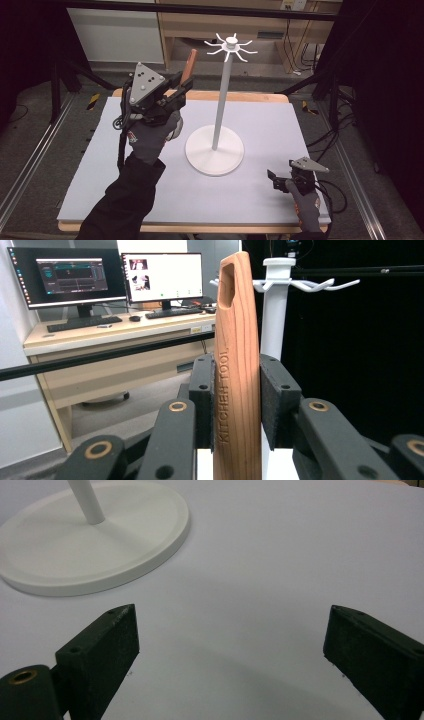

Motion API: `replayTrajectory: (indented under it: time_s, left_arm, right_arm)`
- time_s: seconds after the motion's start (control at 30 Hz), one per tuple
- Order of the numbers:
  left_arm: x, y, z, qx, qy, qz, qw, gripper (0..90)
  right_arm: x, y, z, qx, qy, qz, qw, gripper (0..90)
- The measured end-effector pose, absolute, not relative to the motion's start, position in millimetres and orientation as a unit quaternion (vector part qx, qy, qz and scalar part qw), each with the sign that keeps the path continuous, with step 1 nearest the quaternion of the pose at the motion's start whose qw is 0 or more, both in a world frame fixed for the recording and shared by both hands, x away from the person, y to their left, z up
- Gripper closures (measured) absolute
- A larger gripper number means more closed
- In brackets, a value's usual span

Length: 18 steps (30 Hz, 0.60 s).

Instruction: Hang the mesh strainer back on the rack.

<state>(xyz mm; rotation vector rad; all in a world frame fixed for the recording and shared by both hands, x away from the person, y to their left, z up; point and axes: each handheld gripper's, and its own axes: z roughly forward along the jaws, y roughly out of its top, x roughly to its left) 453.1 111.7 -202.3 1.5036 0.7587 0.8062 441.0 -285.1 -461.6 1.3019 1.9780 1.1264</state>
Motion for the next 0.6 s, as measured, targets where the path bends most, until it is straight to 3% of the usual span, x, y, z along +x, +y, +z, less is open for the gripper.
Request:
replayTrajectory:
  time_s: [0.6]
  left_arm:
    - [465.0,95.4,-198.4,0.660,0.321,0.352,0.582,70.2]
  right_arm:
    - [440.7,-285.2,-461.4,0.480,0.727,0.417,0.256,8.0]
